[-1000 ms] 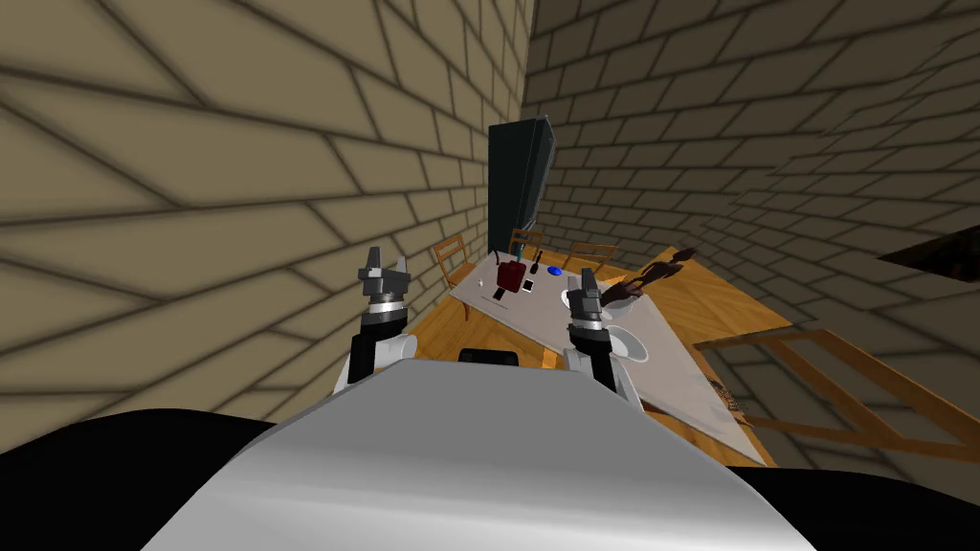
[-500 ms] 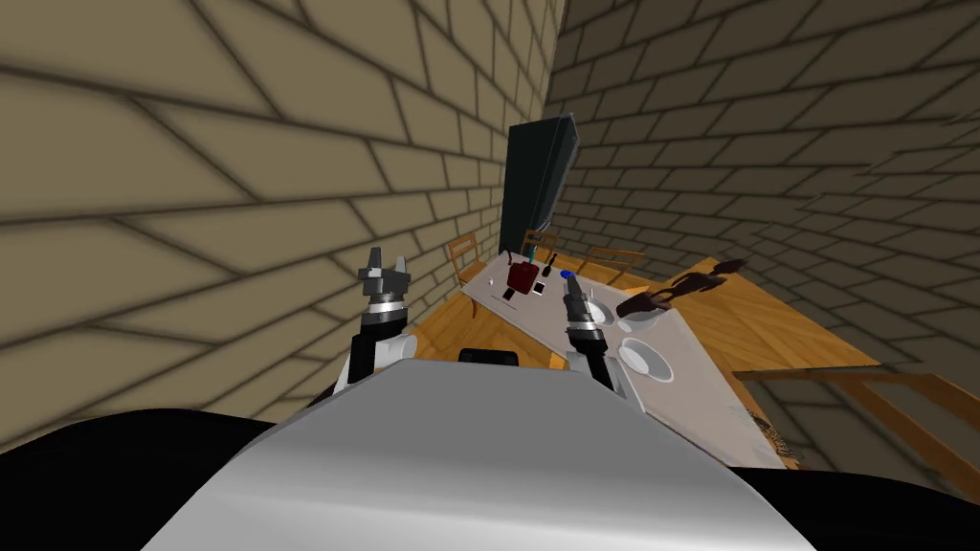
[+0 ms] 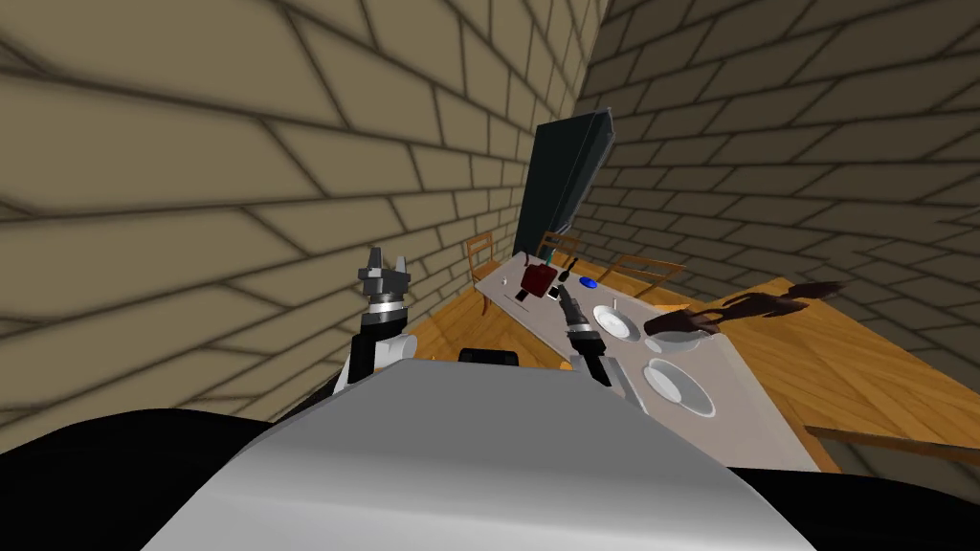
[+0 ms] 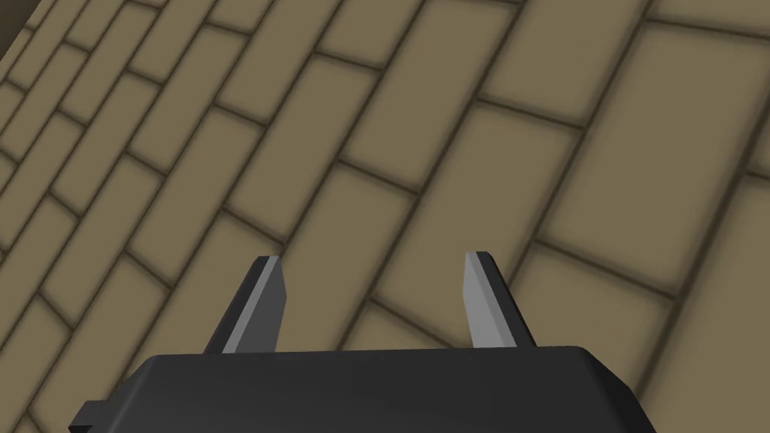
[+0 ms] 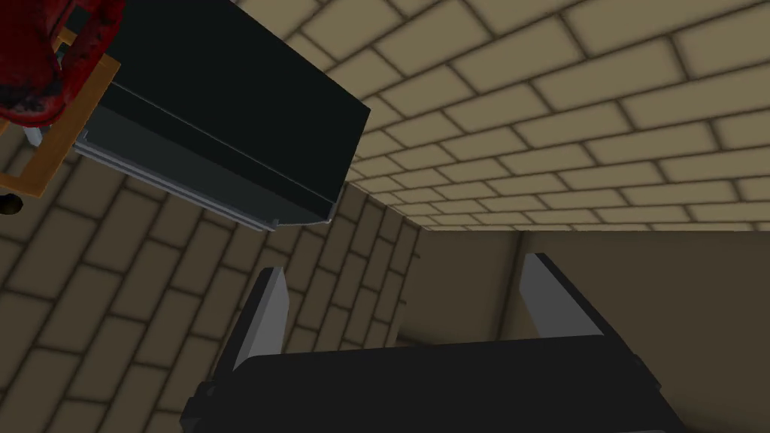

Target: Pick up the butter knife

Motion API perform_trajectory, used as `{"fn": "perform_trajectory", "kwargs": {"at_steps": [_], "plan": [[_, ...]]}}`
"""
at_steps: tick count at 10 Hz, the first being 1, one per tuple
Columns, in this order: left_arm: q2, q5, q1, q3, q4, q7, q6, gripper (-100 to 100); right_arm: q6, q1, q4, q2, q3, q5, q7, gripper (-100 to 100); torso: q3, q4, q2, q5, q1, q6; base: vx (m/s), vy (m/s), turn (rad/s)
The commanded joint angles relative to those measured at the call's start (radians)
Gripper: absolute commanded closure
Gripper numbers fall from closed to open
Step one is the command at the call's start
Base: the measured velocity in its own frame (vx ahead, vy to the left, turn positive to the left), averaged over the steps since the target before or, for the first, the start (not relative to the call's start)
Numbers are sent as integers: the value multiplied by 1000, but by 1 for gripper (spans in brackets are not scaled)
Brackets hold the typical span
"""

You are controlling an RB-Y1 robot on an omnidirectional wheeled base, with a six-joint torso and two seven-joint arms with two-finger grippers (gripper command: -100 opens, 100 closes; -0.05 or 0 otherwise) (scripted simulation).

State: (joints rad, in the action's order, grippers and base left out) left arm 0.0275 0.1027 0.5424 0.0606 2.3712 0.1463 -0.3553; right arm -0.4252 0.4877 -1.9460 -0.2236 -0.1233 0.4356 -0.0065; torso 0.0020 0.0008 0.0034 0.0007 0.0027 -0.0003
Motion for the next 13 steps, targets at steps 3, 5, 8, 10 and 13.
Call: {"fn": "perform_trajectory", "kwargs": {"at_steps": [3,5,8,10,13], "plan": [[0,0,0,0,0,0,0,0,21,-11,91,-41,-23,99,21,-100,0,0,0,0,0,0,-37,52,268],[0,0,0,0,0,0,0,0,36,-22,160,-69,-36,169,40,-100,-1,0,-1,0,-1,0,-21,47,324],[0,0,0,0,0,0,0,0,43,-27,212,-82,-42,221,50,-100,-1,0,-2,0,-2,1,-3,30,144],[0,0,0,0,0,0,0,0,55,-37,292,-109,-48,290,70,-100,-2,-1,-3,0,-2,0,12,29,327],[0,0,0,0,0,0,0,0,59,-41,343,-121,-49,340,80,-100,-2,-1,-3,-1,-3,1,18,12,143]]}}
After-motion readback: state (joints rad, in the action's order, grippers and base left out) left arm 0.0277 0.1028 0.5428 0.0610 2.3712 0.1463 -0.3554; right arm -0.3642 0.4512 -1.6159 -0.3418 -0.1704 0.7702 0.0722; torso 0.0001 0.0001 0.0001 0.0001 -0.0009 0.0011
